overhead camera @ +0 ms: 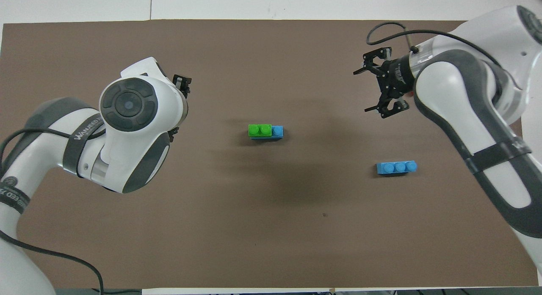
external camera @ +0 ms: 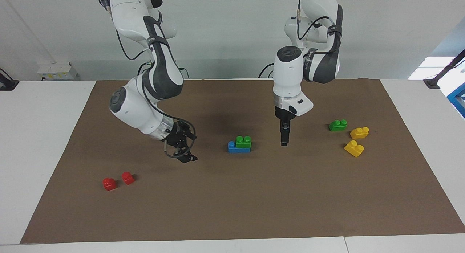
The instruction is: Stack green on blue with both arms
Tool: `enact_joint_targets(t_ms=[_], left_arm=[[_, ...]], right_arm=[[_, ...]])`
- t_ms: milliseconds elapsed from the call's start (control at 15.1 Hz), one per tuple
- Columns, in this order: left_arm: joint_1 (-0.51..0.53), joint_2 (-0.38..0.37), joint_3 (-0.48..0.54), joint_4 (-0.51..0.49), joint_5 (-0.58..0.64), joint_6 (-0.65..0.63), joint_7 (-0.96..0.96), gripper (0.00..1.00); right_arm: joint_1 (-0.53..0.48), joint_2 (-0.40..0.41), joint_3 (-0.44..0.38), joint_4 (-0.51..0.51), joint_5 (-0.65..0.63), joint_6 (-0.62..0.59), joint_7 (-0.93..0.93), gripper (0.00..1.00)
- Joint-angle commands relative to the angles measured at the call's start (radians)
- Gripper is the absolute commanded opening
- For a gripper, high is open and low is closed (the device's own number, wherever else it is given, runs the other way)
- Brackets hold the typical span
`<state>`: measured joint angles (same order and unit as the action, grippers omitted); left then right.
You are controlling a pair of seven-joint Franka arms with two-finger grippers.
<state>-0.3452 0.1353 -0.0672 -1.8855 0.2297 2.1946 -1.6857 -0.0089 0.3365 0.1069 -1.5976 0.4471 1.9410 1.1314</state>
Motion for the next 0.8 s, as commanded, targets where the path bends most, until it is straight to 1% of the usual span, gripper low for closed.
enact_joint_targets(t_ms=[0, 66, 199, 332, 399, 531, 664, 731], left_arm=[[0.087, -0.036, -0.01, 0.002, -0.064, -0.045, 0.25, 1.0], [0.109, -0.046, -0.008, 0.009, -0.087, -0.07, 0.364, 1.0], [0.184, -0.074, -0.008, 0.016, -0.133, -0.12, 0.628, 1.0], [0.257, -0.118, -0.003, 0.017, -0.2, -0.171, 0.893, 1.0], [0.29, -0.134, 0.0, 0.025, -0.228, -0.206, 1.008, 1.0], [0.348, -0.148, 0.003, 0.071, -0.254, -0.304, 1.202, 1.0], [0.382, -0.148, 0.004, 0.126, -0.256, -0.387, 1.344, 1.0], [0.385, -0.148, 0.004, 0.152, -0.256, -0.416, 1.382, 1.0]], right_arm=[[-0.092, -0.065, 0.011, 0.021, -0.08, -0.072, -0.322, 1.0], [-0.111, -0.082, 0.008, 0.021, -0.117, -0.082, -0.437, 1.0], [-0.128, -0.129, 0.011, 0.019, -0.27, -0.089, -0.641, 1.0], [-0.129, -0.18, 0.011, 0.016, -0.372, -0.125, -0.786, 1.0], [-0.131, -0.204, 0.011, 0.018, -0.393, -0.143, -0.827, 1.0], [-0.132, -0.247, 0.01, 0.016, -0.422, -0.186, -0.922, 1.0], [-0.147, -0.28, 0.01, 0.01, -0.427, -0.235, -0.973, 1.0], [-0.148, -0.284, 0.01, 0.01, -0.429, -0.261, -0.989, 1.0]])
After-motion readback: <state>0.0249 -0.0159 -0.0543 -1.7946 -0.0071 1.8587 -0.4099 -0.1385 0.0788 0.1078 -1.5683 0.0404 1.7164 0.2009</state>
